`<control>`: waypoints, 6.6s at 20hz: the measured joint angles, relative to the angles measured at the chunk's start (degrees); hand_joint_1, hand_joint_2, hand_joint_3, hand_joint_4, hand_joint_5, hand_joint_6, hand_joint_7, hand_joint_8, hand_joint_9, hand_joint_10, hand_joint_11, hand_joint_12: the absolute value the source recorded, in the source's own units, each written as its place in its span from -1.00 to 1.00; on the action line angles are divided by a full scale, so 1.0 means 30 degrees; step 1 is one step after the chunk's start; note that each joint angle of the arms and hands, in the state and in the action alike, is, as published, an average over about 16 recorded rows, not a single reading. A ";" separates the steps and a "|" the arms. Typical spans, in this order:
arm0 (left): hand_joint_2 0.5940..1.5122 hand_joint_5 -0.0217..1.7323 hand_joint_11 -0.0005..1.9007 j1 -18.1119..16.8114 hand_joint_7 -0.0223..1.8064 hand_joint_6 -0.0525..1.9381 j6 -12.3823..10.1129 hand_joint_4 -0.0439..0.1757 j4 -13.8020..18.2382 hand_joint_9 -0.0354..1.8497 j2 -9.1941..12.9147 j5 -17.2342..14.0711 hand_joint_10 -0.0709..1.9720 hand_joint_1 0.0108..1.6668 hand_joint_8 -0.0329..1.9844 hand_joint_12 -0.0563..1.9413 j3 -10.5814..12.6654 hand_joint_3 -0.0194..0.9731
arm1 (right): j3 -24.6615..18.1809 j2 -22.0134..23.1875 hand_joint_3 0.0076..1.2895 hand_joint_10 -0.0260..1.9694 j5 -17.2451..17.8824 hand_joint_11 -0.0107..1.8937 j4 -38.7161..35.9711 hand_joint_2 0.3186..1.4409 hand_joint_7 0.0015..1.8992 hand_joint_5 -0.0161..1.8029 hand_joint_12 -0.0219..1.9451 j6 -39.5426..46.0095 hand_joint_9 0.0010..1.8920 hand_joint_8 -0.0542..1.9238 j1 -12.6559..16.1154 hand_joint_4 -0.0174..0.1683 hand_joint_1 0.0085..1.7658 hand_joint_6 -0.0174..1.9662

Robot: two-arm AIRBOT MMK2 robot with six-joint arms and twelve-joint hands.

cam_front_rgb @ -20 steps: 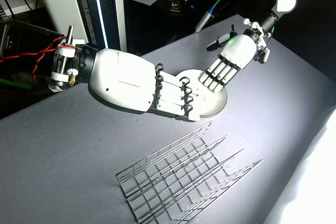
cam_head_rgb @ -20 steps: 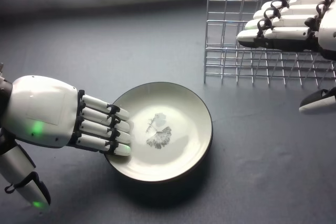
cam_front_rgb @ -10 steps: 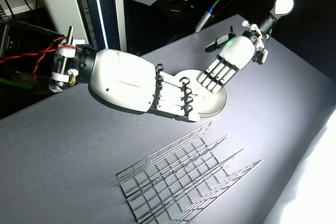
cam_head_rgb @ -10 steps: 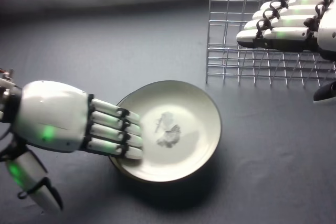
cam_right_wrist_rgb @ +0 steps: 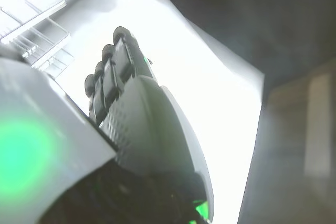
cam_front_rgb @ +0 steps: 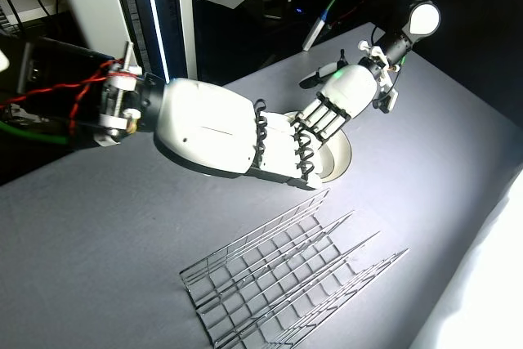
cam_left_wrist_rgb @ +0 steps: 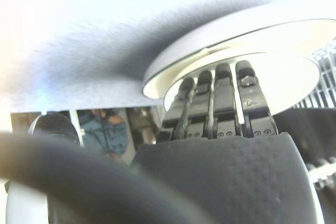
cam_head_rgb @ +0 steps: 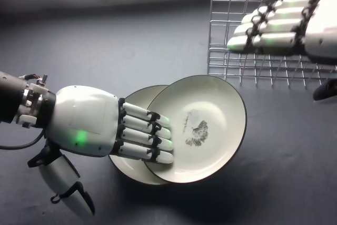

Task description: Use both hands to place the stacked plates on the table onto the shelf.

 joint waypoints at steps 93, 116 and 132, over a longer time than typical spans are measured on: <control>-0.13 -0.95 -0.98 -0.4026 -0.96 -0.94 -0.1952 -0.60 0.2123 -0.94 0.7415 0.0193 -0.92 -1.00 -0.96 -0.94 -0.0224 -0.95 | 0.2152 -0.5663 -0.99 0.05 -0.2945 -0.17 1.1369 0.22 0.09 0.08 0.06 -0.0123 -0.01 -0.12 0.4059 -0.83 0.52 -0.01; -0.12 -0.96 -0.98 -0.4079 -0.96 -0.94 -0.1952 -0.60 0.2124 -0.94 0.7482 -0.0464 -0.92 -0.99 -0.96 -0.93 0.0844 -0.95 | 0.6329 -0.7774 -0.99 0.07 -0.7699 -0.19 1.8403 0.22 0.10 0.07 0.09 0.0574 -0.04 -0.11 0.7166 -0.86 0.52 -0.02; -0.11 -0.95 -0.98 -0.4106 -0.96 -0.94 -0.1954 -0.60 0.2133 -0.94 0.7686 -0.0483 -0.92 -1.00 -0.96 -0.94 0.0602 -0.95 | 0.6068 -0.5601 -0.99 0.11 -0.8300 -0.23 1.8259 0.22 0.09 0.06 0.14 0.0637 -0.06 -0.08 0.7473 -0.88 0.53 -0.02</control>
